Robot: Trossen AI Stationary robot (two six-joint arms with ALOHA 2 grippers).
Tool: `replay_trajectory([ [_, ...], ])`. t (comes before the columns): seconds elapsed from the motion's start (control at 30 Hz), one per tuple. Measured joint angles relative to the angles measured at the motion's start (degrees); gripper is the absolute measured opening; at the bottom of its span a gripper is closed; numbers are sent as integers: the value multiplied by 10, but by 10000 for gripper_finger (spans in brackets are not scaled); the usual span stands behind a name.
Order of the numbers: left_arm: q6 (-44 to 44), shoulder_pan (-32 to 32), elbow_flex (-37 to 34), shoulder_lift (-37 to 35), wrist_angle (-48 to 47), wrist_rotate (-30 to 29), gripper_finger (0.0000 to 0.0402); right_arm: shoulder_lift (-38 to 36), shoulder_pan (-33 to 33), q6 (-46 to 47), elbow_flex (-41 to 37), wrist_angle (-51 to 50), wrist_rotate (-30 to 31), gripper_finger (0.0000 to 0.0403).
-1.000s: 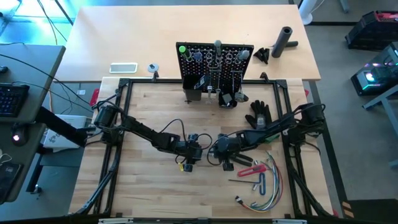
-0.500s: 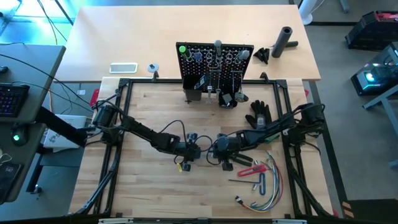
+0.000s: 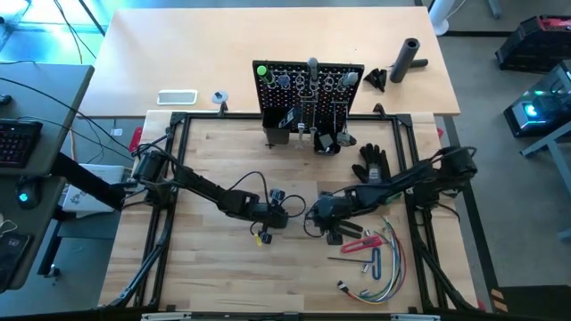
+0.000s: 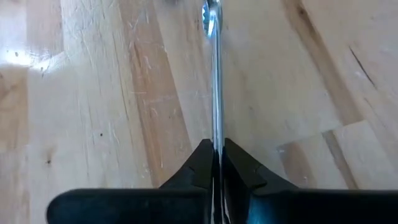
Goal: Hang tools onto peg board
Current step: Hang the silver wrench on the peg board
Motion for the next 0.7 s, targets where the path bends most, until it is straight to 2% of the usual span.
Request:
replay_trajectory([
  [0.2, -5, 4, -1, -5, 23, 7, 6, -95, 19, 21, 3, -101, 55, 0],
  [0.3, -6, 11, -1, -10, 57, 50, 6, -141, 34, 31, 6, -121, 65, 0],
  [0.4, -5, 20, -1, -14, 101, 117, 6, -165, 52, 30, 4, -133, 75, 0],
  [0.5, -1, 31, -1, -21, 146, 208, 6, -181, 70, 18, 6, -108, 76, 11],
  [0.7, -20, 56, 0, -27, 211, 397, 6, -180, 109, -54, 6, -25, 105, 87],
])
